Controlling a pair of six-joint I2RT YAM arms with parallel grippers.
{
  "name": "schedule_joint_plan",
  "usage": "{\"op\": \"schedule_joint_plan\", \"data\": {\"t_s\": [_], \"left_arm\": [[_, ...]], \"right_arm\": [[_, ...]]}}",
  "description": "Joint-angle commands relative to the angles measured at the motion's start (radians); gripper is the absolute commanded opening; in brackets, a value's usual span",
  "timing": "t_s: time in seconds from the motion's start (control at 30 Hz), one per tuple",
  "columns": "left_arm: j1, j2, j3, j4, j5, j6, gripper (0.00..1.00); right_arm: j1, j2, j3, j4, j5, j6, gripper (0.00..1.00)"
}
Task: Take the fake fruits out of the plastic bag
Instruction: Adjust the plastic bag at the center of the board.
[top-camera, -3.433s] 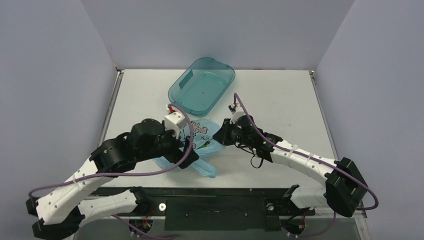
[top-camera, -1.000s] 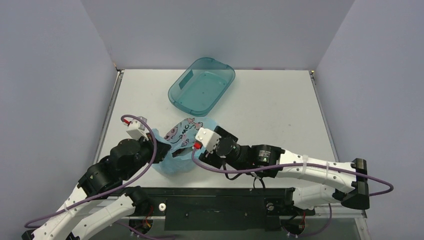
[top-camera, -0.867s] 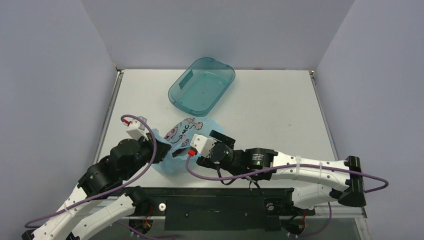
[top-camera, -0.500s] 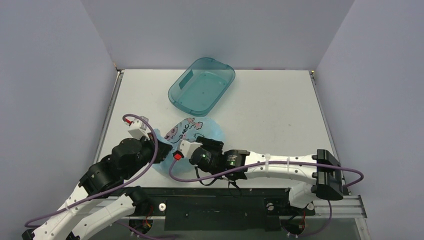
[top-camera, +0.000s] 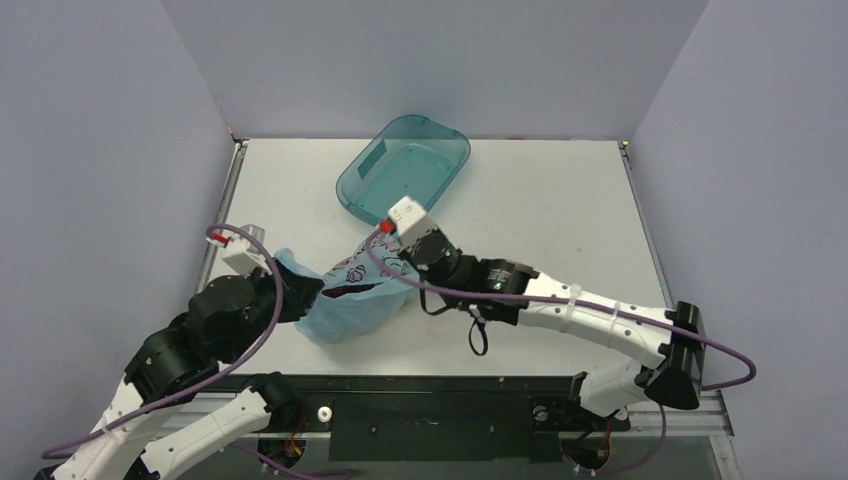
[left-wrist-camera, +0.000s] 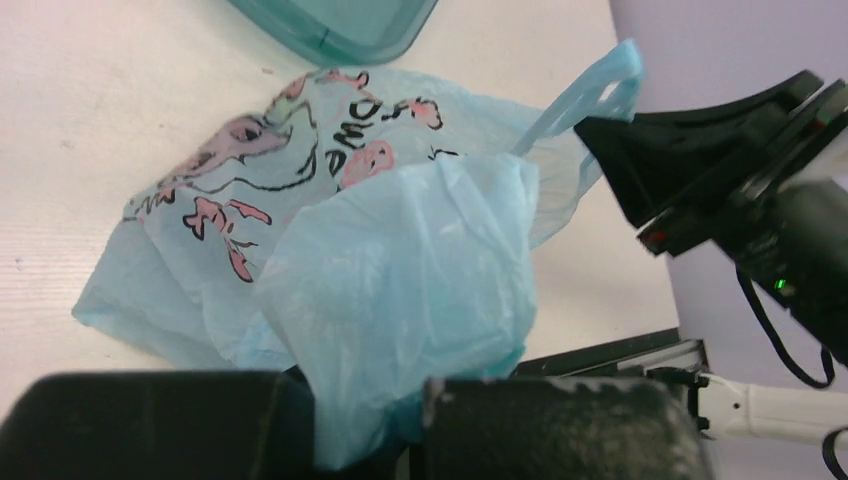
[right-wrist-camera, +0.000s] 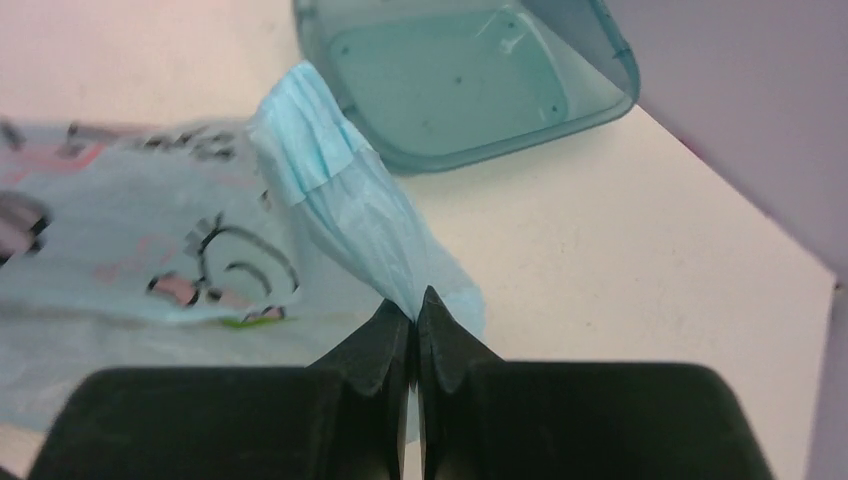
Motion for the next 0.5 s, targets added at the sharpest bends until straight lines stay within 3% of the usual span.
{"op": "schedule_joint_plan", "data": {"t_s": [0.0,0.17,0.23,0.47], "left_arm": [[0.004,-0.005,0.176,-0.048,-0.108,0.022,0.00],[0.001,-0.014,0.315,-0.118,-0.250,0.038,0.00],[-0.004,-0.029,0.362,-0.115,-0.279,0.055,0.00],[-0.084,-0.045,0.390,-0.092,-0.294,0.033,0.00]], "right_arm": [[-0.176,-0.136,0.101,0.075,-0.088,0.343,0.00],[-0.516,-0.197,0.060,0.214,-0.458,0.677,0.00],[-0.577,-0.145,0.107,0.221,-0.577,0.754,0.00],[-0.561,0.126,0.347,0.363,-0.792,0.960,0.00]]}}
